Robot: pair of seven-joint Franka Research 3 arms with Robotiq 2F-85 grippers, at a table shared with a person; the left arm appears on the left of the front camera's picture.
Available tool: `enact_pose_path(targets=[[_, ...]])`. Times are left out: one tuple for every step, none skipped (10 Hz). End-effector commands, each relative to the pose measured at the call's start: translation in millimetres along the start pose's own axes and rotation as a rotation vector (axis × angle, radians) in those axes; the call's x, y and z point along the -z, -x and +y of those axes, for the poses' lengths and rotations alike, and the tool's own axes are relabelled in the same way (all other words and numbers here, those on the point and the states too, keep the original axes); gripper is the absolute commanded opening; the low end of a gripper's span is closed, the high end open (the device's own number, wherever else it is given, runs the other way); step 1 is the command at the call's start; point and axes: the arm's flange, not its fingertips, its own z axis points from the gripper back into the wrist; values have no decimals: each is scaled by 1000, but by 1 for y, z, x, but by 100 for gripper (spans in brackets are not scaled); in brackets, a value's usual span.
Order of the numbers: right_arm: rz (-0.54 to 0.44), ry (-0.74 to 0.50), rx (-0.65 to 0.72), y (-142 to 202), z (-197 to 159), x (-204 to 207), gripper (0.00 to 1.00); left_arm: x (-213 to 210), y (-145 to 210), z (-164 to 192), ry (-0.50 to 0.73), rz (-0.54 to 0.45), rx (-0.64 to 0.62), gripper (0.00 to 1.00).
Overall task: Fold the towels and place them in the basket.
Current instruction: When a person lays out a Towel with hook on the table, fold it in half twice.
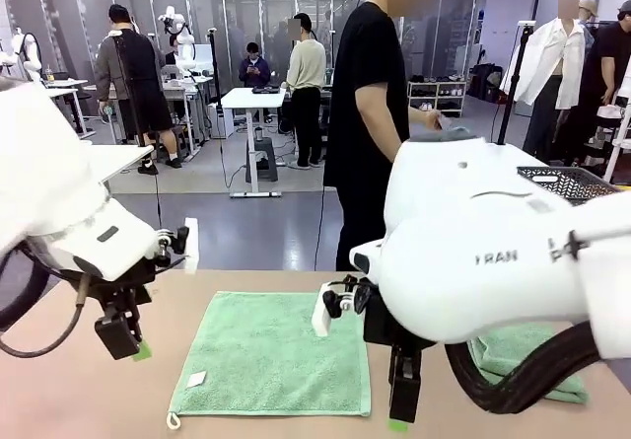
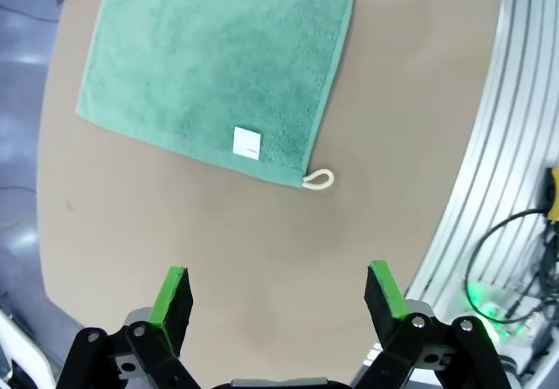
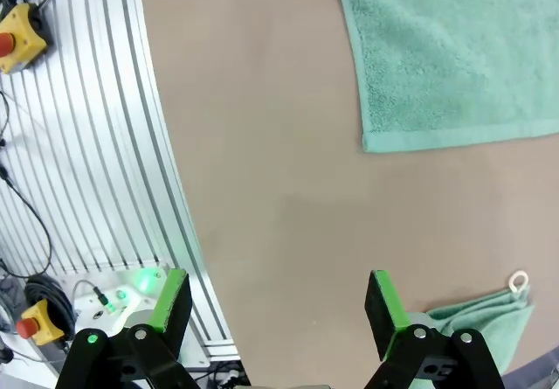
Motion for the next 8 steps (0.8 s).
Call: enact_pose_path(targets=[[-1,1,-69,-7,-7,31,100,56,22,-13,-23,-19,83,100],[9,19,-89,-11,-6,40,100,72,24,-14,10,-9,117,100],[-10,34,-99,-12,-8,45,100,84,25,-14,29,-2,136,100],[-17,28,-102,-13,-12,51,100,93,25,-14,40,5,149,100],[-31,18,-120,-15,-16,57,100,101,26,-10,47,18,149,100],[-28,30,-124,-18,-22,65,100,112,30,-4,56,22,153,100],[-21,46,-147,-22,-25,70,100,121,29,-3,77,30,161,100],[-13,51,-161,-24,-29,74,100,130,28,-4,81,49,169,100]])
